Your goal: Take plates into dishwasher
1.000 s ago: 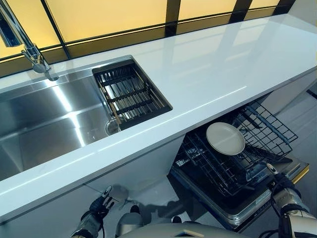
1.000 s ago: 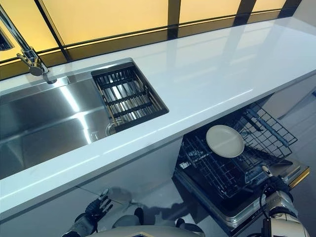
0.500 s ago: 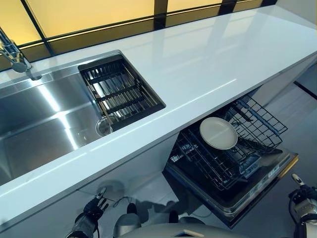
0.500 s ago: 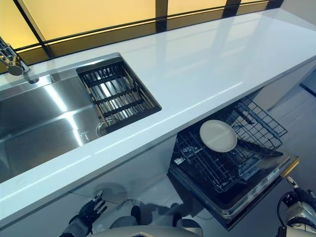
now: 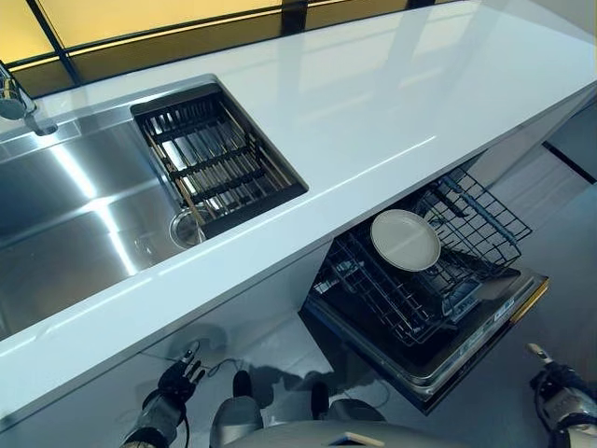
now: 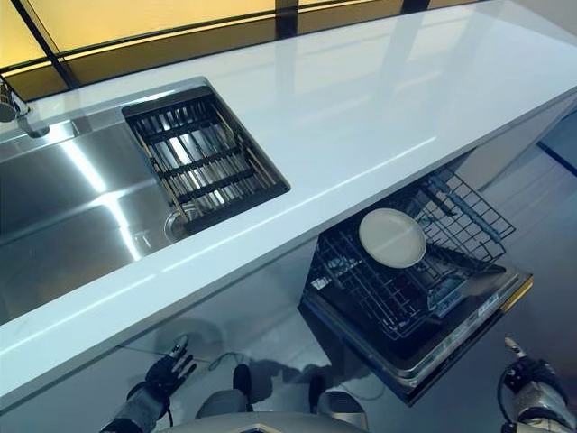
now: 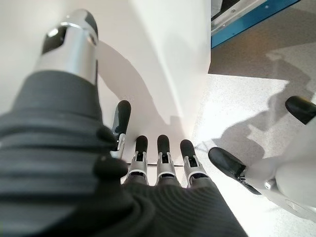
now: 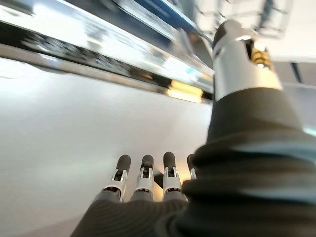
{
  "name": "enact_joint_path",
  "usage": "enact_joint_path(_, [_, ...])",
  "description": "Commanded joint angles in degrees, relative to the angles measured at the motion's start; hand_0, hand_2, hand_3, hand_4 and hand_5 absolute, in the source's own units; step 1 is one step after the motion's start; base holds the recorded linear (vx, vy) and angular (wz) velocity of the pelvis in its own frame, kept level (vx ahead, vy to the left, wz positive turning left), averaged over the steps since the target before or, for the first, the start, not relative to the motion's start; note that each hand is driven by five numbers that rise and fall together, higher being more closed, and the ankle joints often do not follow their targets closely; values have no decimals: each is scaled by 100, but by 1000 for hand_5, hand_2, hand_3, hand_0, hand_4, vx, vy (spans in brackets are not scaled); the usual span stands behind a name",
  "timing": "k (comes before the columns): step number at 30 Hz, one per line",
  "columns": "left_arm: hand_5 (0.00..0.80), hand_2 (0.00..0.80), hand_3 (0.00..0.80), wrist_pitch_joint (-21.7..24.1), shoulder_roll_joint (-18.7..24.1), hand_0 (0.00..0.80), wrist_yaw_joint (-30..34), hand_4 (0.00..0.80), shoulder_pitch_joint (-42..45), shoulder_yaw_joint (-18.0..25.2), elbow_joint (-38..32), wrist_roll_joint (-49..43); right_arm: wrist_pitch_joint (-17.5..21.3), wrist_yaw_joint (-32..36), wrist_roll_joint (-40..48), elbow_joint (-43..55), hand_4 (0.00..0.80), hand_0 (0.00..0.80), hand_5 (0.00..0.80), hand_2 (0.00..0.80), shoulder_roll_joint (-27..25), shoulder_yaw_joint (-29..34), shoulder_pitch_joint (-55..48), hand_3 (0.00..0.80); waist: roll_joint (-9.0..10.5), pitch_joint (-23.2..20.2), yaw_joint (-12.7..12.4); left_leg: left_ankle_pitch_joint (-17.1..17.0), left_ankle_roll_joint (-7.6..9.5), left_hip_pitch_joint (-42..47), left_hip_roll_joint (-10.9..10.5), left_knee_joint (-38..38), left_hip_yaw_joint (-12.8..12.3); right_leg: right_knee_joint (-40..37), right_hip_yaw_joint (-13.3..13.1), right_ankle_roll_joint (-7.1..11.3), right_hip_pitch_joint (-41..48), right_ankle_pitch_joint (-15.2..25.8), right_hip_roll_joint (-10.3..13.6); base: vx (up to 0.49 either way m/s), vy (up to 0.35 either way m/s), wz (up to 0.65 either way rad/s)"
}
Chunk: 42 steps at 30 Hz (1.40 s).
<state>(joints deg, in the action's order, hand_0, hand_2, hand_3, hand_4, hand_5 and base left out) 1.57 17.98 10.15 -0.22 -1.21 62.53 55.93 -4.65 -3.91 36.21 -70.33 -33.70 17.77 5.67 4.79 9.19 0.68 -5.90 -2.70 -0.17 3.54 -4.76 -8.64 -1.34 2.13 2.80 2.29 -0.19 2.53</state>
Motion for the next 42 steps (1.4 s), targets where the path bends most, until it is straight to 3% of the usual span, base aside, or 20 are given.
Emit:
enact_joint_path(1, [0, 0, 0, 503, 154, 0, 146, 0, -1170, 123, -600, 564, 141, -2, 287, -38, 0, 0, 0, 0, -183, -409, 445, 0, -394, 61, 3, 151, 151, -225, -354, -24, 37, 773, -98, -158, -164, -380, -510, -221, -66, -1])
enact_joint_path(14, [0, 0, 0, 863, 184, 0, 561, 0, -1426, 211, -581, 1052, 443, 453, 424, -419, 0, 0, 0, 0, 192, -1025, 895, 0, -969, 525, -138, -13, 13, -815, -393, 298, 241, 1506, 230, -368, -524, -904, -371, -145, -18, 1])
enact_joint_path(22, [0, 0, 0, 919, 8, 0, 681, 0, -1309, 200, -600, 1136, 1116, 1503, 331, -222, 0, 0, 0, 0, 397, -1397, 1078, 0, -1190, 600, -173, 24, -29, -841, -439, 450, 163, 1694, 292, -451, -461, -1091, -289, -39, 19, 0])
enact_joint_path(28, [0, 0, 0, 787, -31, 0, 695, 0, -1084, 256, -540, 1011, 1760, 2481, 359, 324, 0, 0, 0, 0, 431, -1698, 1261, 0, -1133, 428, -200, -35, -33, -764, -429, 381, 99, 1526, 237, -465, -178, -1086, -315, 64, 25, -1])
enact_joint_path(31, [0, 0, 0, 742, 16, 0, 778, 0, -948, 279, -418, 975, 1950, 2951, 693, 1106, 0, 0, 0, 0, 444, -1854, 1233, 0, -1019, 309, -185, -35, -39, -751, -388, 406, 49, 1428, 216, -459, -28, -1074, -321, 78, -15, -3])
enact_joint_path(42, [0, 0, 0, 754, -86, 0, 703, 0, -684, 120, -445, 803, 1607, 3675, 1700, 2312, 0, 0, 0, 0, 359, -1755, 1610, 0, -887, 37, -305, -44, -75, -723, -323, 533, 38, 1224, 293, -465, 301, -1025, -277, 57, -5, -5])
